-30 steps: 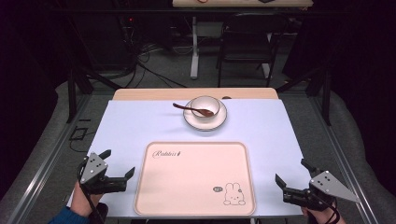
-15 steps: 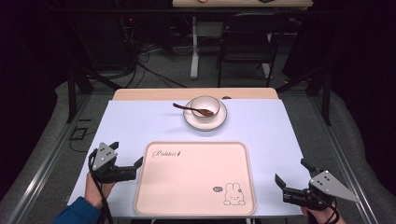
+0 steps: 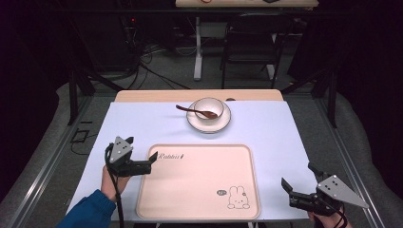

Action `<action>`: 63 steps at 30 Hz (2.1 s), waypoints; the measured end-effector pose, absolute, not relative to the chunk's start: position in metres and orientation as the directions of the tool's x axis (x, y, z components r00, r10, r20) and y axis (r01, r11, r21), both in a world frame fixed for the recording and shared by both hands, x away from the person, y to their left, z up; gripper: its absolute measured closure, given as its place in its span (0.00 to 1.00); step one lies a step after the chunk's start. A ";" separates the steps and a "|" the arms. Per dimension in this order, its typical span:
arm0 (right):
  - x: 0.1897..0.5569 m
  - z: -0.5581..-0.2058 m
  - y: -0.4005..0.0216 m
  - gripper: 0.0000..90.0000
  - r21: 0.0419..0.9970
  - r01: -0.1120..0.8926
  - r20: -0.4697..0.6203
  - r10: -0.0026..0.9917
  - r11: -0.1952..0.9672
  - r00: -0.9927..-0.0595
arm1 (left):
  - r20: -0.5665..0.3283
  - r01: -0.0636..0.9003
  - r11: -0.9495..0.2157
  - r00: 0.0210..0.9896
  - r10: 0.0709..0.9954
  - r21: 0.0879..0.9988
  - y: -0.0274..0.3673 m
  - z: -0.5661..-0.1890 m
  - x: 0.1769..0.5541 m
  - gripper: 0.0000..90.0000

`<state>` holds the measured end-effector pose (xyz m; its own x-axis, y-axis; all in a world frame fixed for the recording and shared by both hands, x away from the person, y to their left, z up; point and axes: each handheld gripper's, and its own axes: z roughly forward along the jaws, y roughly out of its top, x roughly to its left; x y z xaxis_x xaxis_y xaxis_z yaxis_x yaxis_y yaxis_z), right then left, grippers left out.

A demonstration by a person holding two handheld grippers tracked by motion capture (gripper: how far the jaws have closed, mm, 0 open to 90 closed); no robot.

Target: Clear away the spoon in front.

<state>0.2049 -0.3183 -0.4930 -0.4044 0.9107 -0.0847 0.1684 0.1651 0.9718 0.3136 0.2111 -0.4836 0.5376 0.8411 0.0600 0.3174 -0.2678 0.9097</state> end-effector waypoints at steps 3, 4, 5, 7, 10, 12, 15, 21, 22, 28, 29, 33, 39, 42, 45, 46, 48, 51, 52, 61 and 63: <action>0.204 -0.493 -0.318 0.01 0.972 0.167 -0.084 0.911 0.164 -0.403 | 0.066 0.321 -0.276 0.536 0.842 0.906 0.205 -0.485 0.319 0.00; 0.205 -0.493 -0.318 0.01 0.972 0.168 -0.083 0.911 0.163 -0.403 | 0.069 0.322 -0.278 0.534 0.843 0.905 0.201 -0.485 0.322 0.00; 0.205 -0.493 -0.318 0.01 0.971 0.170 -0.087 0.910 0.168 -0.405 | 0.073 0.319 -0.281 0.533 0.843 0.905 0.199 -0.485 0.324 0.00; 0.205 -0.493 -0.318 0.01 0.971 0.169 -0.086 0.911 0.167 -0.404 | 0.059 0.322 -0.267 0.533 0.844 0.908 0.194 -0.484 0.329 0.00; 0.204 -0.493 -0.318 0.01 0.971 0.170 -0.085 0.911 0.166 -0.403 | 0.056 0.316 -0.257 0.529 0.847 0.913 0.192 -0.484 0.333 0.00; 0.204 -0.493 -0.318 0.01 0.971 0.169 -0.087 0.911 0.168 -0.404 | 0.045 0.315 -0.245 0.528 0.848 0.917 0.190 -0.484 0.337 0.00; 0.204 -0.493 -0.318 0.01 0.972 0.168 -0.086 0.910 0.167 -0.404 | 0.036 0.316 -0.235 0.528 0.849 0.919 0.186 -0.484 0.342 0.00; 0.205 -0.493 -0.318 0.01 0.971 0.171 -0.085 0.910 0.167 -0.405 | 0.031 0.324 -0.234 0.525 0.850 0.917 0.178 -0.486 0.354 0.00; 0.205 -0.493 -0.318 0.01 0.971 0.170 -0.087 0.910 0.168 -0.406 | 0.028 0.328 -0.232 0.523 0.852 0.916 0.175 -0.487 0.358 0.00; 0.204 -0.493 -0.318 0.01 0.972 0.166 -0.087 0.910 0.167 -0.405 | 0.015 0.341 -0.217 0.508 0.861 0.915 0.169 -0.488 0.369 0.00; 0.204 -0.493 -0.318 0.01 0.972 0.166 -0.085 0.911 0.164 -0.404 | 0.016 0.341 -0.218 0.508 0.861 0.915 0.169 -0.488 0.370 0.00; 0.204 -0.493 -0.318 0.01 0.971 0.167 -0.087 0.909 0.168 -0.408 | -0.002 0.356 -0.200 0.495 0.869 0.913 0.165 -0.489 0.379 0.00; 0.204 -0.493 -0.318 0.01 0.971 0.169 -0.086 0.910 0.167 -0.406 | -0.014 0.368 -0.186 0.478 0.878 0.911 0.153 -0.491 0.396 0.00; 0.205 -0.493 -0.318 0.01 0.971 0.168 -0.089 0.910 0.170 -0.405 | -0.032 0.380 -0.167 0.464 0.885 0.910 0.147 -0.491 0.406 0.00; 0.204 -0.493 -0.318 0.01 0.971 0.169 -0.087 0.910 0.168 -0.406 | -0.058 0.393 -0.142 0.454 0.889 0.908 0.146 -0.492 0.412 0.00; 0.204 -0.493 -0.318 0.01 0.971 0.167 -0.088 0.909 0.169 -0.407 | -0.074 0.405 -0.128 0.447 0.891 0.905 0.145 -0.493 0.417 0.00; 0.204 -0.493 -0.319 0.01 0.972 0.167 -0.087 0.910 0.168 -0.406 | -0.083 0.418 -0.117 0.432 0.898 0.901 0.143 -0.494 0.422 0.00; 0.204 -0.493 -0.319 0.01 0.972 0.167 -0.083 0.910 0.163 -0.405 | -0.087 0.423 -0.100 0.402 0.912 0.901 0.139 -0.498 0.431 0.01; 0.204 -0.493 -0.319 0.01 0.972 0.167 -0.086 0.909 0.167 -0.407 | -0.099 0.432 -0.093 0.402 0.910 0.897 0.139 -0.498 0.434 0.01; 0.204 -0.493 -0.319 0.01 0.972 0.165 -0.087 0.909 0.167 -0.408 | -0.139 0.462 -0.043 0.353 0.925 0.886 0.133 -0.501 0.455 0.00; 0.204 -0.493 -0.319 0.01 0.973 0.164 -0.084 0.910 0.163 -0.407 | -0.151 0.465 -0.027 0.342 0.927 0.885 0.131 -0.502 0.460 0.00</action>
<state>0.2042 -0.3187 -0.4934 -0.4068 0.9096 -0.0841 0.1640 0.1633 0.9728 0.4596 0.1312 -0.5021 0.3421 0.9274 -0.1513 0.4653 -0.0273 0.8847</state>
